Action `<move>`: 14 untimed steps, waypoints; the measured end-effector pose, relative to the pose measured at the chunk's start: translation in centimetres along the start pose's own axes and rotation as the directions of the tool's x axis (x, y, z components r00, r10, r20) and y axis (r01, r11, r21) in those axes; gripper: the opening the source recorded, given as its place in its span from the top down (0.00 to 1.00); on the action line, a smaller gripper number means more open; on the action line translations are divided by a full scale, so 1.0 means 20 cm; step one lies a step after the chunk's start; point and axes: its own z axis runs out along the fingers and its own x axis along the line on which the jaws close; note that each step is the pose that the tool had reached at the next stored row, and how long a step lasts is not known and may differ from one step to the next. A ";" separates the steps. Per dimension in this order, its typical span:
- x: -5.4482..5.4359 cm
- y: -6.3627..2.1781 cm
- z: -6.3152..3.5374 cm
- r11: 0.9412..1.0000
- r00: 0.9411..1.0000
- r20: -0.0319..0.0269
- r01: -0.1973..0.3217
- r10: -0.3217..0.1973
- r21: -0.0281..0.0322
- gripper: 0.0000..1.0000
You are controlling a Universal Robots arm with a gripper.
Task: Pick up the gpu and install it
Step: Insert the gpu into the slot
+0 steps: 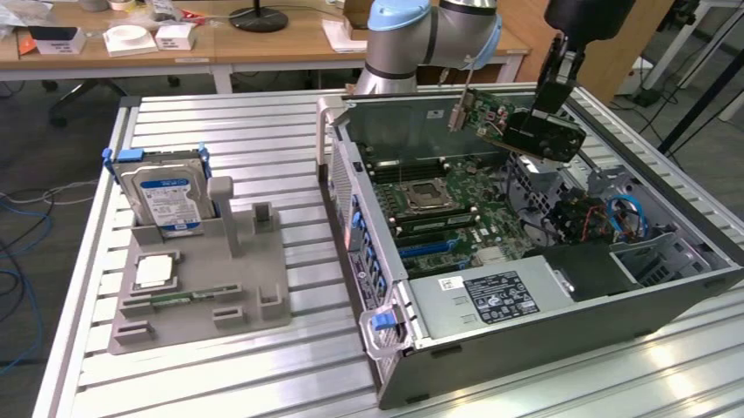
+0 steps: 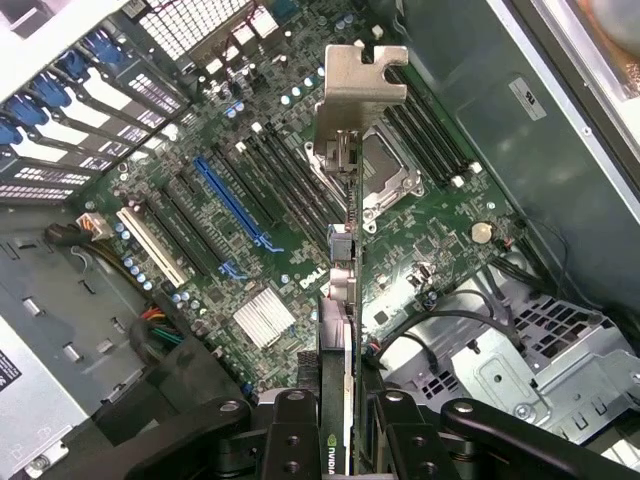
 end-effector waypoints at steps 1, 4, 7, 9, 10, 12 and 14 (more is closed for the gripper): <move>0.00 0.000 0.000 1.000 1.000 0.000 0.002 -0.002 0.000 0.74; 0.00 0.000 0.000 1.000 1.000 0.000 0.009 -0.009 0.000 0.74; 0.00 -0.001 0.000 1.000 1.000 0.000 0.017 -0.017 0.000 0.74; 0.00 -0.001 0.000 1.000 1.000 0.000 0.021 -0.021 0.000 0.74; 0.00 -0.001 0.000 1.000 1.000 0.000 0.023 -0.023 0.000 0.74; 0.00 -0.002 0.000 1.000 1.000 0.000 0.028 -0.028 0.000 0.74; 0.00 -0.002 0.000 0.999 0.999 0.000 0.032 -0.032 -0.001 0.74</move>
